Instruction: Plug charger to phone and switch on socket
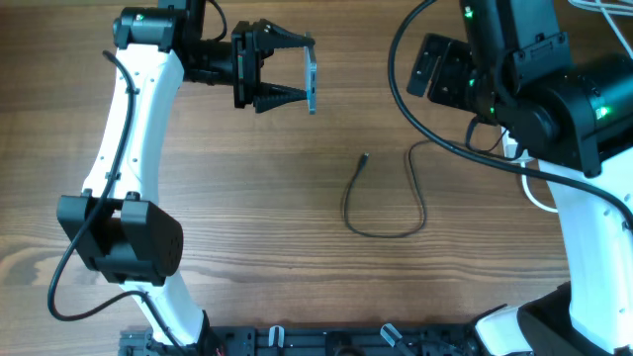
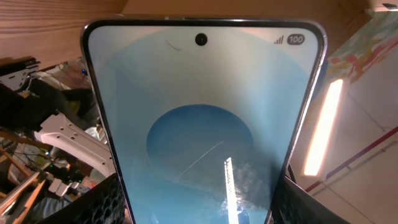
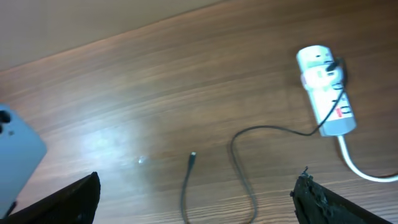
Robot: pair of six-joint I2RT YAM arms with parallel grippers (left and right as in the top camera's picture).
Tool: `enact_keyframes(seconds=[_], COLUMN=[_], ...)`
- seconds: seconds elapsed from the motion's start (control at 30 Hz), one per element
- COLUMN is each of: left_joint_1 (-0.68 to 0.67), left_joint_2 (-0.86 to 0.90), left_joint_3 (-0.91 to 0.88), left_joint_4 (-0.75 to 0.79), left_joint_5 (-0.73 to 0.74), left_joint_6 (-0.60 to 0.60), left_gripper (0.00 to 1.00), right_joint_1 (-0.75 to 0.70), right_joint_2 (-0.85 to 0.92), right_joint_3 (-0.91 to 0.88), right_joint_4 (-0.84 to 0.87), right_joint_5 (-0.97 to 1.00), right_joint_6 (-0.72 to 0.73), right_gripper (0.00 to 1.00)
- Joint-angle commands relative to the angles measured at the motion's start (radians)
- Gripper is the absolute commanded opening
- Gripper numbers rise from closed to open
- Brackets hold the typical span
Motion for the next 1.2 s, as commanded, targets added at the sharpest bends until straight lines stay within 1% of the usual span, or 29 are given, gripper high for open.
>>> enact_keyframes(seconds=[0.0,0.07,0.13,0.4,0.43,0.5,0.53,0.63,0.67,0.7,0.73,0.83,0.87,0.9,0.93,1.0,1.07,1.17], left_joint_1=[0.009,0.009,0.009,0.009,0.009,0.009,0.009,0.009,0.009,0.009,0.009,0.009,0.009,0.009,0.009,0.009,0.009,0.003], left_joint_2=[-0.029,-0.029,-0.029,-0.029,-0.029,-0.029,-0.029,-0.029,-0.029,-0.029,-0.029,-0.029,-0.029,-0.029,-0.029,-0.029,-0.029,-0.029], left_joint_3=[0.015,0.015,0.015,0.015,0.016,0.016,0.016,0.015,0.015,0.015,0.016,0.015,0.016,0.016,0.015,0.015,0.015,0.016], left_joint_4=[0.002,0.002,0.002,0.002,0.002,0.002,0.002,0.002,0.002,0.002,0.002,0.003,0.003,0.003,0.004,0.03,0.073,0.09], left_joint_5=[0.056,0.056,0.056,0.056,0.056,0.056,0.056,0.056,0.056,0.055,0.055,0.033,0.001,-0.026,-0.054,-0.091,-0.122,-0.128], left_joint_6=[-0.002,-0.002,-0.002,-0.002,-0.002,-0.002,-0.002,-0.006,-0.011,-0.013,-0.013,-0.013,-0.021,-0.039,-0.052,-0.071,-0.109,-0.155], left_gripper=[0.66,0.66,0.66,0.66,0.66,0.66,0.66,0.66,0.66,0.66,0.66,0.66,0.66,0.66,0.66,0.66,0.66,0.66], right_joint_1=[-0.001,-0.001,-0.001,-0.001,-0.001,-0.001,-0.001,0.005,0.011,0.02,0.033,0.1,0.132,0.168,0.216,0.291,0.33,0.365], right_joint_2=[0.0,0.0,0.0,0.0,0.0,0.0,0.0,-0.001,-0.002,-0.002,-0.002,-0.002,-0.002,-0.002,-0.001,0.006,0.021,0.077], right_joint_3=[0.009,0.009,0.009,0.009,0.009,0.009,0.009,0.01,0.01,0.01,0.01,0.01,0.01,0.01,0.01,0.01,0.009,0.009], right_joint_4=[0.003,0.003,0.005,0.007,0.007,0.012,0.019,0.05,0.067,0.084,0.1,0.142,0.15,0.154,0.154,0.154,0.157,0.149], right_joint_5=[-0.065,-0.1,-0.14,-0.147,-0.173,-0.261,-0.365,-0.64,-0.691,-0.701,-0.702,-0.661,-0.616,-0.529,-0.377,-0.2,-0.147,-0.099], right_joint_6=[-0.019,-0.023,-0.056,-0.055,-0.08,-0.178,-0.266,-0.436,-0.441,-0.431,-0.401,-0.375,-0.37,-0.329,-0.243,-0.164,-0.105,-0.073], right_gripper=[1.0,1.0,1.0,1.0,1.0,1.0,1.0,1.0,1.0,1.0,1.0,0.99,1.0,0.99,1.0,0.99,0.9,0.92])
